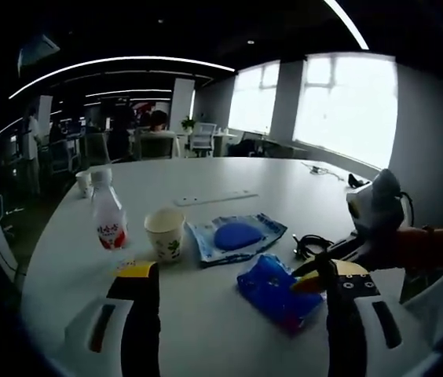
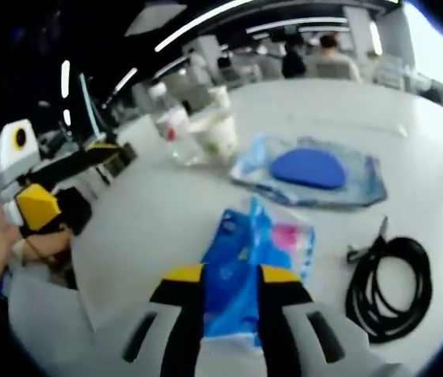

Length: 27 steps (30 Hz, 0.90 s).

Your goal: Arrange the tabletop items into an orderly group along one side of the table until the central work area is clear of visible clutter.

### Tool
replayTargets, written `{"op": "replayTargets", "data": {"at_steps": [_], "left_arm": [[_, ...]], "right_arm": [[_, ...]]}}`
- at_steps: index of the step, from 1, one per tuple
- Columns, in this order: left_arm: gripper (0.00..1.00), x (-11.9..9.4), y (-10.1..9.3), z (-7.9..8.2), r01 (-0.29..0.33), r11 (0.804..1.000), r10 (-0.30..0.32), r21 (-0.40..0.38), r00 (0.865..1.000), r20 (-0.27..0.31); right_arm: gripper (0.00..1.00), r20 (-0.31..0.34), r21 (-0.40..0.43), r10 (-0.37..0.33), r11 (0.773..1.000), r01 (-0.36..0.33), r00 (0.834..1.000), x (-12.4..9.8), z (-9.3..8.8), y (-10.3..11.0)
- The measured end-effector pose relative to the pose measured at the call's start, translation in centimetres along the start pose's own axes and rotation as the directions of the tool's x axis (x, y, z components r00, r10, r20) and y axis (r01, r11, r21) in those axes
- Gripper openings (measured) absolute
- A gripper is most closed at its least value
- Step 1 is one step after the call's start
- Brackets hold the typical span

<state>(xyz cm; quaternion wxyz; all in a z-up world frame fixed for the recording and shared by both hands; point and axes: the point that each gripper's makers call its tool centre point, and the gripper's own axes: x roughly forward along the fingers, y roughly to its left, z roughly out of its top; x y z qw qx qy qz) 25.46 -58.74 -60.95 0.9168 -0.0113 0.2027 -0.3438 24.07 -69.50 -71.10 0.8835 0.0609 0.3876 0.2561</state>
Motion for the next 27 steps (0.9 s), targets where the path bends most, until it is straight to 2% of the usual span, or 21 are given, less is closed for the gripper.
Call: {"op": "replayTargets", "data": {"at_steps": [6, 9, 16, 23, 27], "left_arm": [[0.81, -0.2, 0.2, -0.3, -0.003, 1.0, 0.003, 0.0, 1.0, -0.002], [0.78, -0.3, 0.5, -0.3, -0.014, 1.0, 0.014, 0.012, 1.0, 0.0], [0.73, -0.1, 0.9, -0.8, -0.015, 1.0, 0.015, 0.01, 1.0, -0.017], [0.68, 0.1, 0.8, -1.7, -0.008, 1.0, 0.009, 0.022, 0.999, -0.044], [0.64, 0.2, 0.6, -1.9, 0.001, 1.0, 0.0, 0.017, 0.999, -0.046]], "right_arm": [[0.03, -0.031, -0.014, -0.011, 1.0, 0.01, 0.999, 0.3, -0.6, -0.4], [0.0, -0.031, -0.019, -0.01, 1.0, 0.01, 0.999, 0.4, -0.6, -0.4], [0.0, -0.022, -0.059, 0.016, 0.998, -0.017, 1.0, 0.1, 0.0, 0.1], [0.0, -0.022, -0.106, 0.084, 0.991, -0.086, 0.996, -0.6, 0.6, 1.7], [0.0, -0.053, -0.146, 0.131, 0.98, -0.138, 0.99, -0.9, 0.5, 2.8]]}}
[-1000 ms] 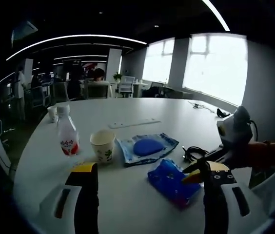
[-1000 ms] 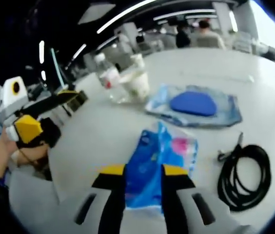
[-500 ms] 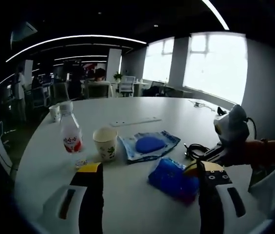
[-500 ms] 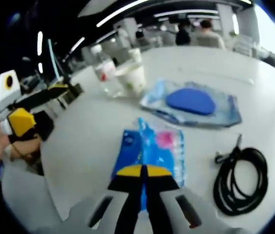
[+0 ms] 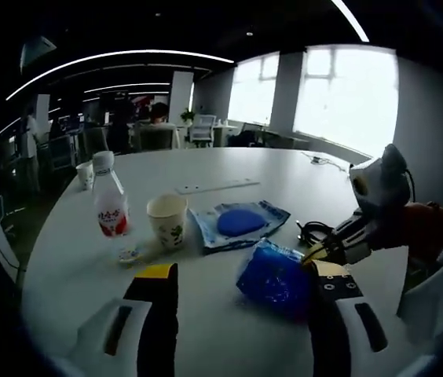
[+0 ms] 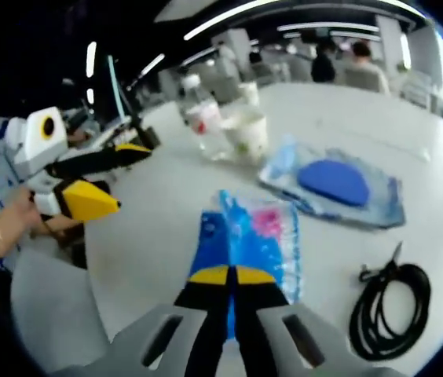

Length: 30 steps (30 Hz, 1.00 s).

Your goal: Arrange the tabletop items into an orderly group along one side of the table until the central work area is clear of visible clutter.

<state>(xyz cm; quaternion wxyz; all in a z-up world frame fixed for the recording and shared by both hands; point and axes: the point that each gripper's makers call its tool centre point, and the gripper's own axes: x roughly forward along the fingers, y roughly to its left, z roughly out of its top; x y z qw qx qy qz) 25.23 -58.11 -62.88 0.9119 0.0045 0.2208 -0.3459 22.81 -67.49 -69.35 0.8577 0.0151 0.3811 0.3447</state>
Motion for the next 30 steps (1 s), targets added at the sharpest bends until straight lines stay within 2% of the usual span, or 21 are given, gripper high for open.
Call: {"op": "replayTargets", "data": {"at_steps": [7, 9, 11, 15, 18, 21, 24, 30], "left_arm": [[0.56, 0.2, 0.1, -1.4, 0.019, 0.999, -0.017, 0.031, 0.998, -0.056], [0.53, 0.3, 0.2, -1.7, 0.014, 0.999, -0.011, 0.049, 0.998, -0.061], [0.52, 0.4, 0.0, -2.3, 0.022, 0.998, -0.018, 0.056, 0.997, -0.078], [0.47, 0.5, -0.1, -3.4, 0.03, 0.997, -0.023, 0.067, 0.994, -0.108], [0.43, 0.6, -0.2, -4.2, 0.038, 0.995, -0.024, 0.096, 0.99, -0.14], [0.36, 0.7, -0.3, -4.9, 0.043, 0.992, -0.023, 0.119, 0.986, -0.167], [0.35, 0.7, -0.4, -5.3, 0.052, 0.994, -0.036, 0.092, 0.984, -0.174], [0.29, 0.8, -0.9, -6.2, 0.072, 0.993, -0.053, 0.088, 0.978, -0.2]], "right_arm": [[0.0, -0.047, -0.061, 0.091, 0.994, -0.094, 0.995, -0.3, -0.2, 1.9], [0.0, -0.075, -0.072, 0.137, 0.987, -0.143, 0.988, -0.3, -0.5, 2.6], [0.0, -0.076, -0.075, 0.147, 0.986, -0.152, 0.986, -0.3, -0.5, 2.9], [0.0, -0.13, -0.123, 0.19, 0.971, -0.206, 0.973, -0.1, -1.4, 3.8], [0.0, -0.153, -0.128, 0.215, 0.964, -0.235, 0.965, 0.0, -1.8, 4.3], [0.0, -0.168, -0.14, 0.228, 0.957, -0.252, 0.959, 0.1, -2.0, 4.5], [0.0, -0.184, -0.156, 0.235, 0.952, -0.265, 0.954, 0.1, -2.2, 4.7], [0.0, -0.226, -0.205, 0.236, 0.937, -0.283, 0.945, 0.3, -2.7, 4.7]]}}
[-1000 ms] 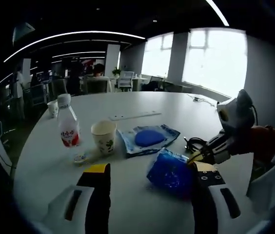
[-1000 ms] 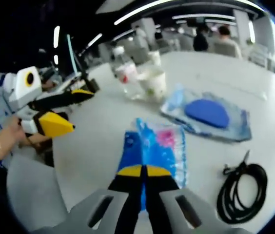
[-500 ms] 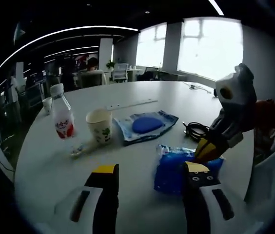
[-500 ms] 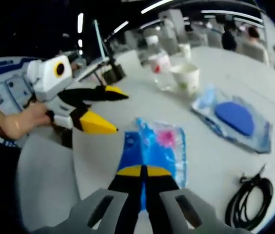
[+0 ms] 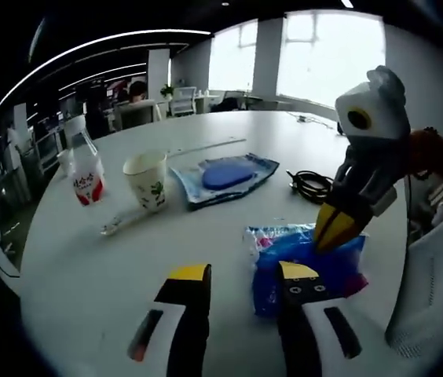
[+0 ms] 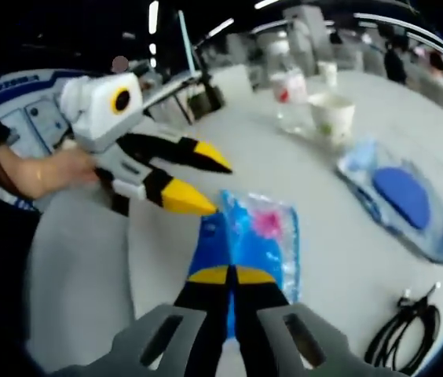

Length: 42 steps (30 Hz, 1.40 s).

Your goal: Arrange the tabletop items into an orderly group along one side of the table until the central work area is clear of visible clutter.

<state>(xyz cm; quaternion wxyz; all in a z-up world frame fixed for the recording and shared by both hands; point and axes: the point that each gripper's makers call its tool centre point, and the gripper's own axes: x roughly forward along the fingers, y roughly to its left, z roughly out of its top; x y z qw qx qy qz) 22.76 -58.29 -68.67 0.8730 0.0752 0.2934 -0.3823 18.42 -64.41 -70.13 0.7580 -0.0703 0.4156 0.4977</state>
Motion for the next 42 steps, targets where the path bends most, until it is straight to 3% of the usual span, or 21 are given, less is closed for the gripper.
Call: {"op": "replayTargets", "data": {"at_steps": [4, 9, 21, 25, 27, 31, 35, 39, 42], "left_arm": [[0.25, 0.3, -0.2, -0.4, 0.008, 1.0, -0.008, -0.009, 1.0, -0.014], [0.21, 0.5, -0.3, -1.1, 0.015, 0.999, -0.016, -0.03, 0.999, -0.035], [0.19, 1.0, -1.2, -2.2, 0.039, 0.998, -0.042, -0.042, 0.996, -0.075], [0.2, 0.9, -1.2, -2.1, 0.038, 0.998, -0.041, -0.043, 0.997, -0.072], [0.22, 0.9, -1.3, -1.8, 0.046, 0.998, -0.049, -0.052, 0.997, -0.055], [0.27, 0.7, -1.5, -1.3, 0.059, 0.996, -0.062, -0.067, 0.998, -0.032], [0.33, 0.6, -1.6, -1.1, 0.058, 0.995, -0.06, -0.076, 0.998, -0.023], [0.4, 0.6, -1.6, -1.0, 0.055, 0.996, -0.056, -0.066, 0.998, -0.021], [0.44, 0.5, -1.6, -0.9, 0.056, 0.996, -0.057, -0.068, 0.998, -0.018]], "right_arm": [[0.0, -0.077, -0.131, -0.032, 0.991, 0.021, 0.997, 0.3, -1.0, -0.5], [0.0, -0.137, -0.223, -0.071, 0.974, 0.039, 0.988, 0.6, -2.0, -1.1], [0.0, -0.197, -0.299, -0.116, 0.953, 0.053, 0.974, 1.1, -3.2, -1.7], [0.09, -0.204, -0.268, -0.149, 0.959, 0.092, 0.967, 0.9, -3.4, -2.1], [0.15, -0.175, -0.234, -0.155, 0.966, 0.112, 0.972, 0.7, -2.9, -2.0], [0.26, -0.028, -0.12, -0.2, 0.973, 0.196, 0.979, -0.4, -0.5, -2.0], [0.43, 0.027, -0.025, -0.239, 0.971, 0.239, 0.971, -1.5, 0.2, -2.1], [0.61, 0.084, 0.131, -0.309, 0.946, 0.297, 0.947, -2.7, 0.3, -2.5], [0.69, 0.084, 0.22, -0.361, 0.916, 0.336, 0.929, -3.8, -0.5, -2.7]]}}
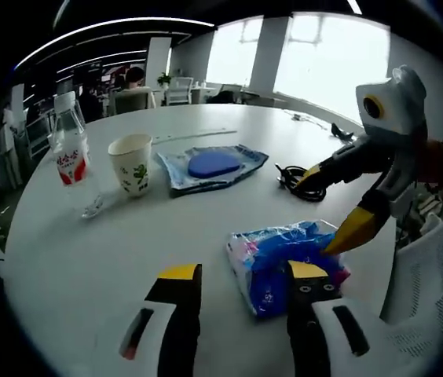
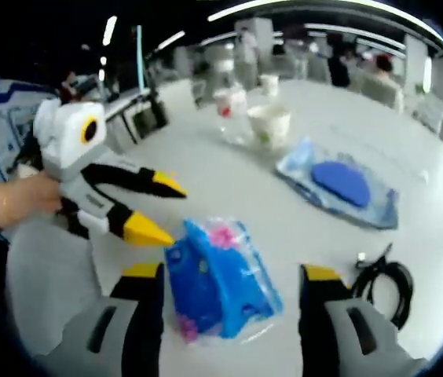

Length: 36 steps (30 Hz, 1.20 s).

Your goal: Arrange the tabletop items into an orderly group along one side of the table until the central work area is clear of visible clutter.

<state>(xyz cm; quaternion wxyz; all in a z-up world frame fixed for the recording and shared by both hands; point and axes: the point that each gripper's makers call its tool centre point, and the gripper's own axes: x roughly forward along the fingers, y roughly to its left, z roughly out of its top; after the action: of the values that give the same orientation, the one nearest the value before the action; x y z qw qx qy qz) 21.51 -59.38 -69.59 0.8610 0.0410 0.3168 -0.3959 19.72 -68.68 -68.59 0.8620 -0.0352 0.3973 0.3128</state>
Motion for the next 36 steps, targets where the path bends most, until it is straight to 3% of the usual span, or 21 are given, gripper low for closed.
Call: {"op": "replayTargets", "data": {"at_steps": [4, 7, 9, 15, 24, 27, 29, 36], "left_arm": [[0.46, 0.0, 0.0, -0.2, 0.002, 1.0, -0.002, 0.002, 1.0, -0.008], [0.47, 0.1, -0.2, -0.4, 0.006, 1.0, -0.006, -0.004, 1.0, -0.018], [0.46, 0.1, -0.3, -0.6, 0.008, 1.0, -0.008, -0.002, 1.0, -0.024], [0.38, 0.0, -0.3, -0.9, -0.014, 1.0, 0.013, -0.014, 0.999, -0.036], [0.26, 0.0, -0.3, -1.7, -0.036, 0.999, 0.036, 0.006, 0.997, -0.065], [0.21, 0.0, -0.2, -2.2, -0.044, 0.999, 0.044, 0.001, 0.995, -0.09], [0.16, 0.1, -0.1, -2.8, -0.049, 0.999, 0.049, 0.005, 0.992, -0.118], [0.05, 0.0, -0.1, -3.8, -0.06, 0.997, 0.067, 0.046, 0.985, -0.161]], "right_arm": [[0.75, -0.001, 0.093, -0.053, 0.994, 0.053, 0.999, -1.0, -1.0, -0.7], [0.74, -0.011, 0.184, -0.089, 0.979, 0.089, 0.996, -1.6, -2.1, -0.8], [0.69, -0.003, 0.237, -0.134, 0.963, 0.13, 0.991, -1.7, -2.6, -1.2], [0.56, -0.008, 0.364, -0.183, 0.915, 0.173, 0.983, -1.9, -4.6, -0.8], [0.29, -0.013, 0.47, -0.162, 0.87, 0.149, 0.987, -1.0, -6.1, 0.9], [0.22, -0.027, 0.476, -0.157, 0.867, 0.15, 0.987, -0.4, -6.7, 1.3], [0.17, -0.048, 0.455, -0.151, 0.877, 0.156, 0.987, -0.2, -7.2, 1.5], [0.1, -0.049, 0.446, -0.149, 0.882, 0.155, 0.988, 0.0, -7.6, 1.7]]}}
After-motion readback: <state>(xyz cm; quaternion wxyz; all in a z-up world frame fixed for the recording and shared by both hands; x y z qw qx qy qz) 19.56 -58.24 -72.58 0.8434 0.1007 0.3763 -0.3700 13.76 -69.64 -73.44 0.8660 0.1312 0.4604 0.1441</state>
